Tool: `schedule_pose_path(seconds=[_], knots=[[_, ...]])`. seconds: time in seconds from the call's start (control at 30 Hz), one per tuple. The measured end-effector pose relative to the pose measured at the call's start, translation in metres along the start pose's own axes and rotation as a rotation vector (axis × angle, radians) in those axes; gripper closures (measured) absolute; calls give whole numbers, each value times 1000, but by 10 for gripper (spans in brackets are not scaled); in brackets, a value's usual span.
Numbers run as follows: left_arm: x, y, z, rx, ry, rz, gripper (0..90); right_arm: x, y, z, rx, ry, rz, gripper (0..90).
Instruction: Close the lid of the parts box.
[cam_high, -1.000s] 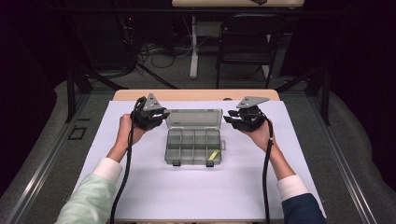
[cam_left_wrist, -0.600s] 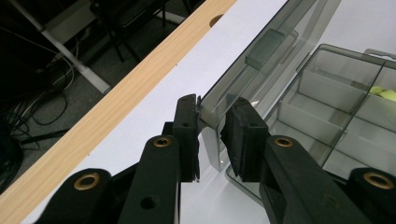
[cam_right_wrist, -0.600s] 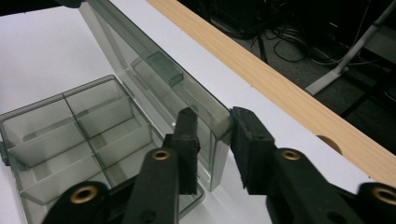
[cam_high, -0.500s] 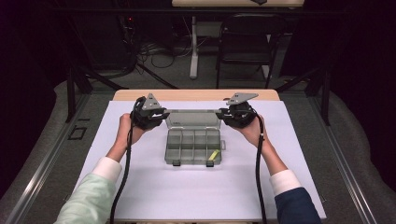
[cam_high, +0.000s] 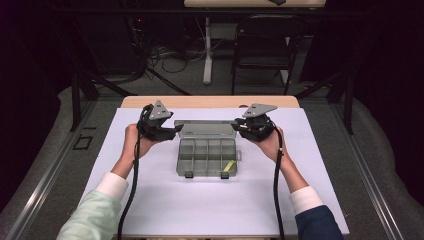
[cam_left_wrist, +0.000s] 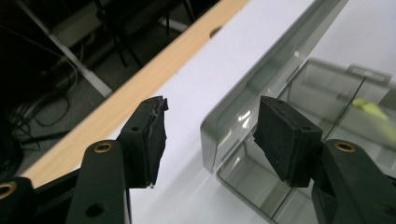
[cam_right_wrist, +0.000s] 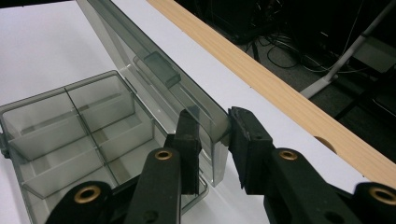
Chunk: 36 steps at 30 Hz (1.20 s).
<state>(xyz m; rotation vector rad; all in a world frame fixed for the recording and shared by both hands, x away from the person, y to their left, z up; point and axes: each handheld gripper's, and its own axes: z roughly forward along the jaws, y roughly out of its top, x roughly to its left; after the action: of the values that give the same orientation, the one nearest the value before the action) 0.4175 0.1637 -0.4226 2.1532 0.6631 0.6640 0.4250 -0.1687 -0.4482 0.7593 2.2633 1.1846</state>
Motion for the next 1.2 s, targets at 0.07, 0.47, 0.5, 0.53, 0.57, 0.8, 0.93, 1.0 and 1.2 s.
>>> schedule_pose_path(seconds=[0.07, 0.47, 0.5, 0.53, 0.57, 0.8, 0.93, 1.0, 1.2], knots=[[1, 7, -7, -27, 0, -19, 521, 0, 0, -1, 0, -2, -2, 728], [1, 31, 14, 99, 17, -48, 832, 3, 0, -5, -10, 3, -10, 684], [0, 30, 14, 108, 10, -47, 835, 3, 0, -6, -12, 6, -8, 666], [0, 29, 15, 106, 0, -48, 840, 3, -1, -7, -11, 9, -4, 638], [-1, 27, 15, 109, -4, -52, 840, 2, -2, -7, -10, 13, -1, 609], [-9, 12, 18, 119, -32, -61, 842, 3, -6, -19, -36, 79, 50, 407], [-14, 4, 16, 110, -44, -69, 841, 5, -3, -31, -84, 117, 63, 457], [-16, 1, 15, 106, -50, -69, 841, 6, -1, -35, -102, 135, 73, 524], [-25, -11, 13, 99, -63, -80, 849, 13, -2, -33, -90, 124, 74, 760]])
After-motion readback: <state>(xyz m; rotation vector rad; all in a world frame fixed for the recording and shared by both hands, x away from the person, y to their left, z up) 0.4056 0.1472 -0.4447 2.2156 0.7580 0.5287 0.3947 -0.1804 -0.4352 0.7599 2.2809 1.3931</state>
